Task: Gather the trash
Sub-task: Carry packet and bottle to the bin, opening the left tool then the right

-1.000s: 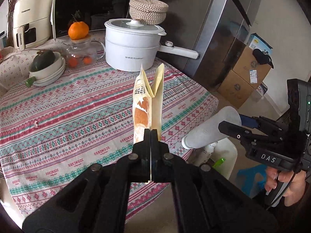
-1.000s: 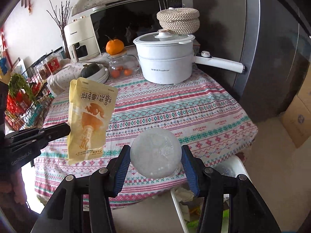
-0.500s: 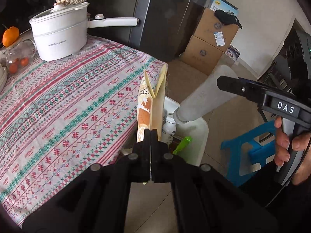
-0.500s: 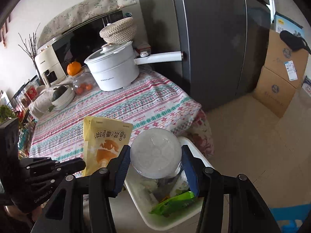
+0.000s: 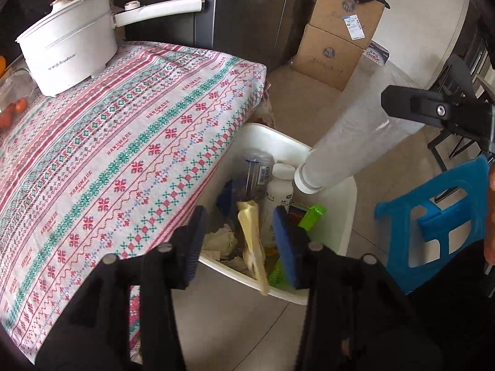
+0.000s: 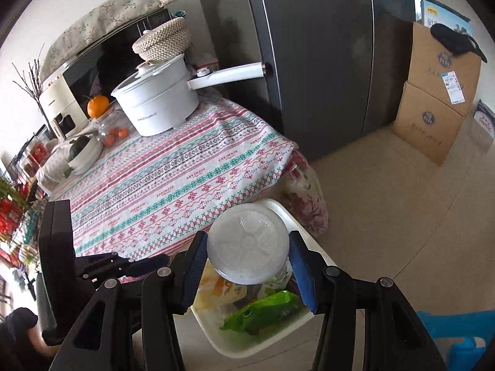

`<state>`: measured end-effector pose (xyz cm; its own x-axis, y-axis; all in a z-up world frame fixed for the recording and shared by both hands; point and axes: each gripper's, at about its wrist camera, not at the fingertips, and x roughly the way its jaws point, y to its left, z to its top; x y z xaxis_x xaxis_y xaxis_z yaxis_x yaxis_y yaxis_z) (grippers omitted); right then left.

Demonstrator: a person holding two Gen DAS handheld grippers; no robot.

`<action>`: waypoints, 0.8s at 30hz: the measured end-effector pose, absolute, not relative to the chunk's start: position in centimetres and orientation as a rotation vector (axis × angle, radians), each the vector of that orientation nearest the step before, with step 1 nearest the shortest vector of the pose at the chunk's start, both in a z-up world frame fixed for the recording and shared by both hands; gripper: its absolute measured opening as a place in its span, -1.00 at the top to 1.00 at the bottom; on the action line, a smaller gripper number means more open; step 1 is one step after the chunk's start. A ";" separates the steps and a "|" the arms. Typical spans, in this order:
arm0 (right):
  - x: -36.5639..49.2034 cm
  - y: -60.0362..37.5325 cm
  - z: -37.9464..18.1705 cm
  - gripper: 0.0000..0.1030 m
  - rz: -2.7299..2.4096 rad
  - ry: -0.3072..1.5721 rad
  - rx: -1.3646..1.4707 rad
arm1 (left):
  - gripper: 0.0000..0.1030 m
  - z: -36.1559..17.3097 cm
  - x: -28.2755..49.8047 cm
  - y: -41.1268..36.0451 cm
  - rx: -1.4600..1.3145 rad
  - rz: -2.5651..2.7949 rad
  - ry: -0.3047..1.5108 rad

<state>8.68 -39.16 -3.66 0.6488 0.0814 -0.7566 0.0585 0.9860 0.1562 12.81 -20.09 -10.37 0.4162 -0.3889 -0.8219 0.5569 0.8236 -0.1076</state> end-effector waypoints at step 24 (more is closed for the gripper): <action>12.2 -34.0 -7.2 -0.04 0.079 0.958 0.212 | -0.90 -9.0 10.4 -12.9 0.231 -0.431 0.930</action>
